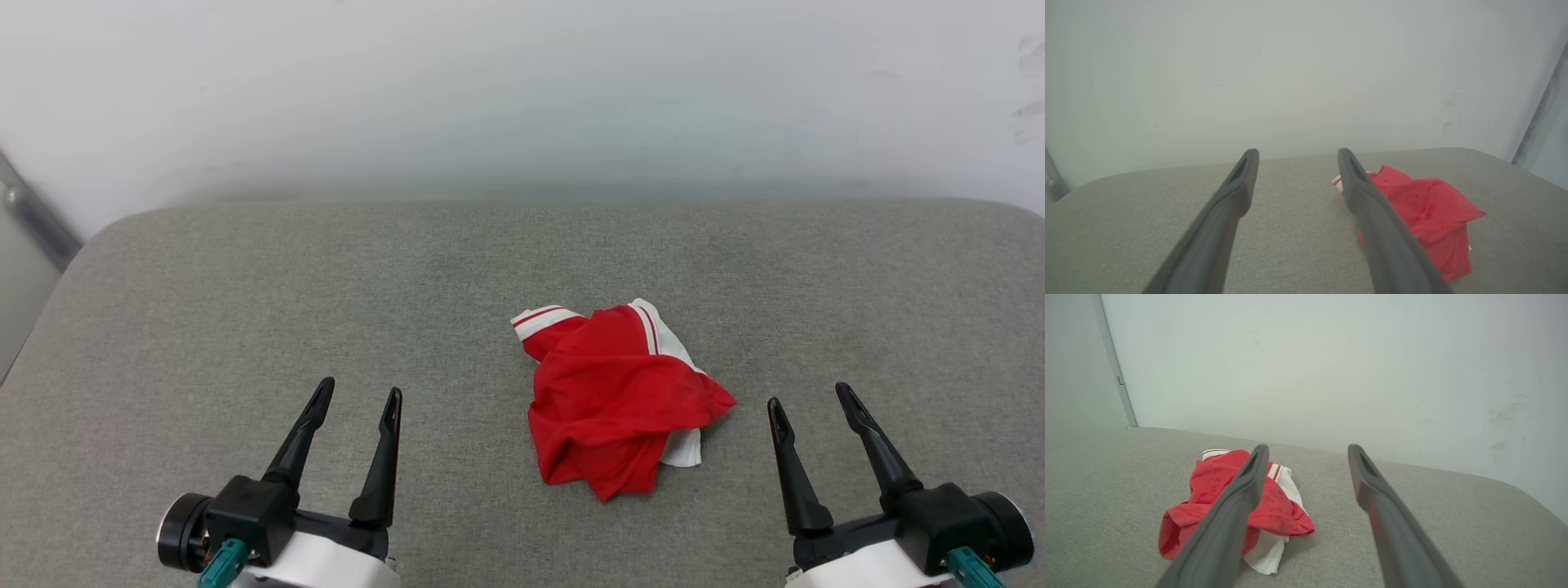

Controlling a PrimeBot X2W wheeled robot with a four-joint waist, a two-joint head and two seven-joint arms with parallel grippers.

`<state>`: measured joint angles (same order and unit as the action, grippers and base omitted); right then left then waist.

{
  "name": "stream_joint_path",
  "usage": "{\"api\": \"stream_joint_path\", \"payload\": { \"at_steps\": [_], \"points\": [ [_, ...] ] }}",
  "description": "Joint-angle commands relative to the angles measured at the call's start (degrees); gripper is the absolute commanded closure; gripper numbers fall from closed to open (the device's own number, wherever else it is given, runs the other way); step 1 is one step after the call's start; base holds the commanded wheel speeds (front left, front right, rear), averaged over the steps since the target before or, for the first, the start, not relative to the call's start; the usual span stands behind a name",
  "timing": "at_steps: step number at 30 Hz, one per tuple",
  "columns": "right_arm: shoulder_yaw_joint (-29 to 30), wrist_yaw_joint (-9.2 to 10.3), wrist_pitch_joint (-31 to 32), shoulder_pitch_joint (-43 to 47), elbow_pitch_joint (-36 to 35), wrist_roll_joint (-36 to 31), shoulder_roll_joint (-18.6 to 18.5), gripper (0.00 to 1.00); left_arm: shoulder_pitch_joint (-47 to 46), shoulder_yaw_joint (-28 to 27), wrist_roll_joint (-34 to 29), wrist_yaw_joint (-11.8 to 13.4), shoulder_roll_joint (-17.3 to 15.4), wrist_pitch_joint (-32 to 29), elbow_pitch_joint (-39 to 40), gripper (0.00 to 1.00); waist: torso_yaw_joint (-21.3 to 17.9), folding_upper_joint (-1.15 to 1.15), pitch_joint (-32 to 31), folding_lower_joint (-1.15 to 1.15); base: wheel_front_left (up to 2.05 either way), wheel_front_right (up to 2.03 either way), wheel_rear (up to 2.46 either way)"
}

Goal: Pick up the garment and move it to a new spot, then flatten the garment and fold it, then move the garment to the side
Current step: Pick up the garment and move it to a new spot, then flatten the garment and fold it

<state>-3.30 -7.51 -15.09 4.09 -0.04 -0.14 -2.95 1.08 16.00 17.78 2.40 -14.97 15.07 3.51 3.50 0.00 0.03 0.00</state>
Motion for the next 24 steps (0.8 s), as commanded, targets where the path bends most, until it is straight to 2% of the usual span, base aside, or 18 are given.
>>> {"api": "stream_joint_path", "payload": {
  "at_steps": [1, 9, 13, 17, 20, 24],
  "points": [
    [0.1, 0.05, -0.1, 0.4, 0.0, 0.0, 0.1, 0.00, 0.5, -0.7, -0.7, -1.0, 0.7, 0.1, -0.2, 0.00, 0.0, 0.00, 0.0, 0.00, 0.00, 0.00, 0.00],
    [-0.8, 0.05, -0.1, -1.1, 0.8, -1.0, 0.1, 0.00, -0.6, -4.1, -4.3, -5.0, 3.7, 0.1, -1.1, 0.00, 0.7, 0.00, 1.8, 0.00, 0.00, 0.00, 0.00],
    [-3.3, 0.04, 2.1, -3.8, 3.2, 1.7, -2.4, 0.00, -1.0, -4.9, -5.2, -6.1, 4.9, 0.1, -1.5, 0.00, 1.5, 0.00, 3.0, 0.00, 0.00, 0.00, 0.00],
    [-10.0, 0.04, 14.0, -9.3, 2.7, 8.1, -9.0, 0.00, -1.7, -5.6, -6.3, -7.5, 6.4, 0.2, -2.0, 0.00, 2.6, 0.00, 5.0, 0.00, 0.00, 0.00, 0.00],
    [-15.1, 0.04, 26.8, -14.9, 0.9, 14.6, -14.1, 0.00, -2.8, -6.0, -6.9, -8.2, 7.3, 0.2, -2.4, 0.00, 3.8, 0.00, 6.5, 0.00, 0.00, 0.00, 0.00],
    [-19.8, 0.05, 45.5, -21.8, -0.6, 23.3, -19.0, 0.00, -3.9, -6.1, -7.6, -8.9, 8.5, 0.2, -3.0, 0.00, 5.5, 0.00, 8.1, 0.00, 0.00, 0.00, 0.00]
  ]
}}
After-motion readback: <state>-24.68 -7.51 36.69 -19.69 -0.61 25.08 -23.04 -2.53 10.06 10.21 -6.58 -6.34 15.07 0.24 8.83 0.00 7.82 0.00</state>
